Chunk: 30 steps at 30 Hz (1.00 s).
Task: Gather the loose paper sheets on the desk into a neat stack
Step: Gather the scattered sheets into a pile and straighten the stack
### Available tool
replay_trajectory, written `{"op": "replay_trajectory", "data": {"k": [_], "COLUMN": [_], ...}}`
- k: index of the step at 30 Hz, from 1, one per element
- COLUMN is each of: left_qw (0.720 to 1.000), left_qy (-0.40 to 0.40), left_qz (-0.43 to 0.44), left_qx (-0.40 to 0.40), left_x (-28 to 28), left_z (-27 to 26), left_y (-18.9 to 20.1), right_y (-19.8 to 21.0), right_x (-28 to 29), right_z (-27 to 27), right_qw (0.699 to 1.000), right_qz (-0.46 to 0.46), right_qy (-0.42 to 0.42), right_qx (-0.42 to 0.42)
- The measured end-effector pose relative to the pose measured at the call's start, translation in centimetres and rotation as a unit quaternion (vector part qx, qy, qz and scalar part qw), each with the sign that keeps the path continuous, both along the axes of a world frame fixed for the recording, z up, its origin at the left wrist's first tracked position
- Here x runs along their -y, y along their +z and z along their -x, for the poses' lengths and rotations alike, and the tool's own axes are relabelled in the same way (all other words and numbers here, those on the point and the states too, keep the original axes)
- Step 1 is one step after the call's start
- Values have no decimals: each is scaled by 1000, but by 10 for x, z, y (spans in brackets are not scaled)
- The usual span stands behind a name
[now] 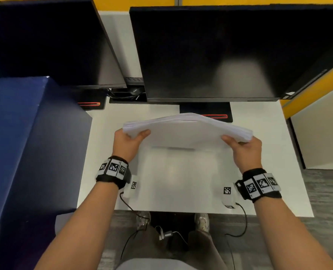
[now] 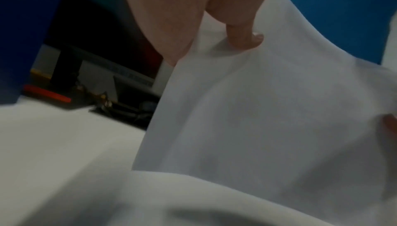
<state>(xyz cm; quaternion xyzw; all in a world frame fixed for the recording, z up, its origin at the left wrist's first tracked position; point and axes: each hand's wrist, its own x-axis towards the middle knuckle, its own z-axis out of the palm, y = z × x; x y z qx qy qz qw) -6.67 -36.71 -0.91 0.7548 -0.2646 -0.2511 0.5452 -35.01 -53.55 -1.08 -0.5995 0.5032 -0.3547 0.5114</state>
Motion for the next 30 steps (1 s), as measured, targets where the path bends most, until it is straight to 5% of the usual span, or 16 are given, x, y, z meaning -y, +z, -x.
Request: {"op": "replay_trajectory", "data": {"k": [6, 17, 20, 25, 30], "left_qw": [998, 1000, 998, 990, 982], "left_qy": [-52, -12, 18, 79, 139], "left_qz": [-20, -28, -28, 73, 49], "left_qx": [11, -6, -46, -96, -117], "left_x": [-11, -9, -11, -4, 2], "left_z": [3, 9, 15, 26, 23], "left_y": [-11, -12, -30, -8, -6], "right_y": [-7, -5, -17, -9, 1], "right_x": [0, -2, -11, -16, -16], "right_z": [12, 9, 8, 1, -12], "right_qw": [1000, 999, 997, 994, 993], "right_qz": [-13, 0, -40, -51, -59], "right_qy": [26, 11, 41, -3, -74], "right_qx": [10, -31, -42, 97, 71]}}
